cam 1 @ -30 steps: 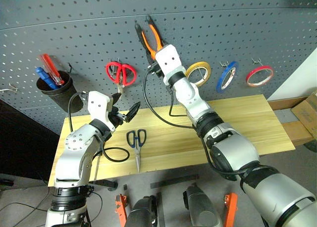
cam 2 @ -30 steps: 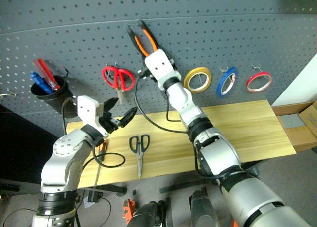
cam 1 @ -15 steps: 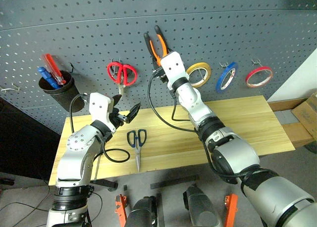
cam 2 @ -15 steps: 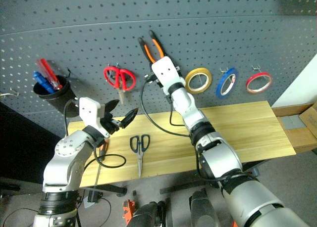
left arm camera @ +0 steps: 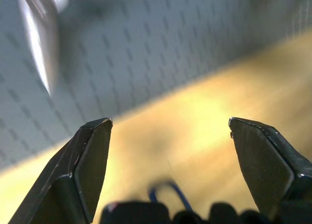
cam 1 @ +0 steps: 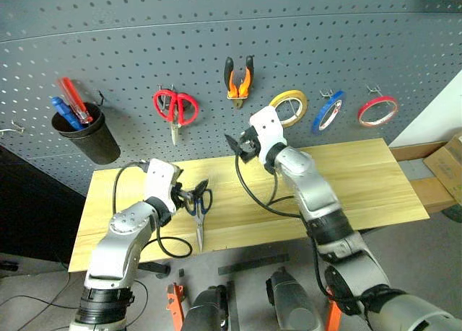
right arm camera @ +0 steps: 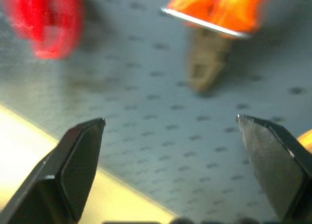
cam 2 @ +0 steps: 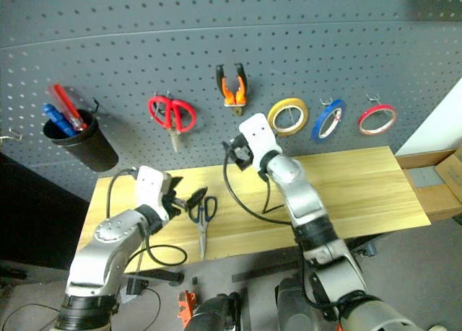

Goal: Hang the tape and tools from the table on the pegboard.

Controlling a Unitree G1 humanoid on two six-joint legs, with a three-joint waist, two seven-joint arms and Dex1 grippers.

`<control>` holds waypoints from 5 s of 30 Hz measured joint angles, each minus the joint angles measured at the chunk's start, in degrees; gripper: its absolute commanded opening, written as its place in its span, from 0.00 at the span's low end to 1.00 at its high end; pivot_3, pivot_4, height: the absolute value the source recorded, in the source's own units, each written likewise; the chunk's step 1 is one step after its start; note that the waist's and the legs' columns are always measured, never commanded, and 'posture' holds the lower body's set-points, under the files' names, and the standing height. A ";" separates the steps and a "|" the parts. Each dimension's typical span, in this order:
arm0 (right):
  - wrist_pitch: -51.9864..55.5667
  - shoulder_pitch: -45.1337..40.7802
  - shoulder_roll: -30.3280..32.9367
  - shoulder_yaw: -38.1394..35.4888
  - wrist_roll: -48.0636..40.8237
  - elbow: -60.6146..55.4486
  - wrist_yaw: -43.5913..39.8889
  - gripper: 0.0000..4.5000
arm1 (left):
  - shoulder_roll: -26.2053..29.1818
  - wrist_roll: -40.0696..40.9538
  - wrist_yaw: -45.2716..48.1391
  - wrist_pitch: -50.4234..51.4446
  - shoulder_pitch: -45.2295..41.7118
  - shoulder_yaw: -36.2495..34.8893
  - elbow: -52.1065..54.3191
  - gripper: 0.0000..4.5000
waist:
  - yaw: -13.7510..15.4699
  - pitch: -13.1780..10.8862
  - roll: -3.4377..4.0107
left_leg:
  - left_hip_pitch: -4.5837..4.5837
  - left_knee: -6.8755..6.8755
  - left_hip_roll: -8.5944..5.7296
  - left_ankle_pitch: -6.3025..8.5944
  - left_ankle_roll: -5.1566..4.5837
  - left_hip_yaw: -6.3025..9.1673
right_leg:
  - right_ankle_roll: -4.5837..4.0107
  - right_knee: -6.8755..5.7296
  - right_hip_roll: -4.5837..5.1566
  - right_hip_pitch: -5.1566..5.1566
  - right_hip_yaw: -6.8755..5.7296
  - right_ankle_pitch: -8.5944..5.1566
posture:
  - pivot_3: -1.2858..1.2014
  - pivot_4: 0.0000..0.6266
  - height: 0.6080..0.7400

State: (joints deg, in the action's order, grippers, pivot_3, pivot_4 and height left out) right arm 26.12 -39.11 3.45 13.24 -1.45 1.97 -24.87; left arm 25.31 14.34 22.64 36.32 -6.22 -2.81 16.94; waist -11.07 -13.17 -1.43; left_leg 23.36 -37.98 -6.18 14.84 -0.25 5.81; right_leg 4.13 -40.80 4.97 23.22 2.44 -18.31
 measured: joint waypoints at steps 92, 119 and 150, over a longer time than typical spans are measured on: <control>24.22 6.22 36.28 -11.88 -28.93 -32.02 -16.76 1.00 | 0.92 22.99 6.75 1.85 -11.97 -14.21 0.42 0.05 | 3.13 -0.52 -0.15 | 0.55 0.06 0.03 0.19 -0.29 -0.03 | -0.11 1.24 0.12 -0.04 -0.31 0.15 | 0.42 0.38 1.00; 24.19 6.01 35.95 -11.58 -28.83 -32.23 -14.66 1.00 | 2.53 26.14 11.23 -0.33 -14.25 -13.37 -7.47 0.01 | 3.09 -0.52 -0.15 | 0.56 0.01 0.03 0.19 -0.30 -0.04 | -0.12 1.20 0.13 -0.03 -0.30 0.16 | 0.42 0.39 1.00; 23.19 6.22 36.74 -9.65 -25.58 -32.23 -13.82 1.00 | 2.92 36.40 15.52 9.51 -17.25 -15.48 -13.45 0.01 | 2.93 -0.52 -0.15 | 0.54 -0.10 0.03 0.18 -0.29 -0.05 | -0.12 0.99 0.13 0.00 -0.30 0.16 | 0.41 0.39 1.00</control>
State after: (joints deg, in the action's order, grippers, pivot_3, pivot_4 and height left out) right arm 49.30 -32.89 40.19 3.59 -27.03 -30.26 -38.69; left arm 28.23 50.74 38.16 45.83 -23.47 -18.29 3.50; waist -8.14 -13.69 -1.58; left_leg 23.89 -38.08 -6.14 15.02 -0.54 5.76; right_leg 4.01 -39.81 5.10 23.22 2.15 -18.15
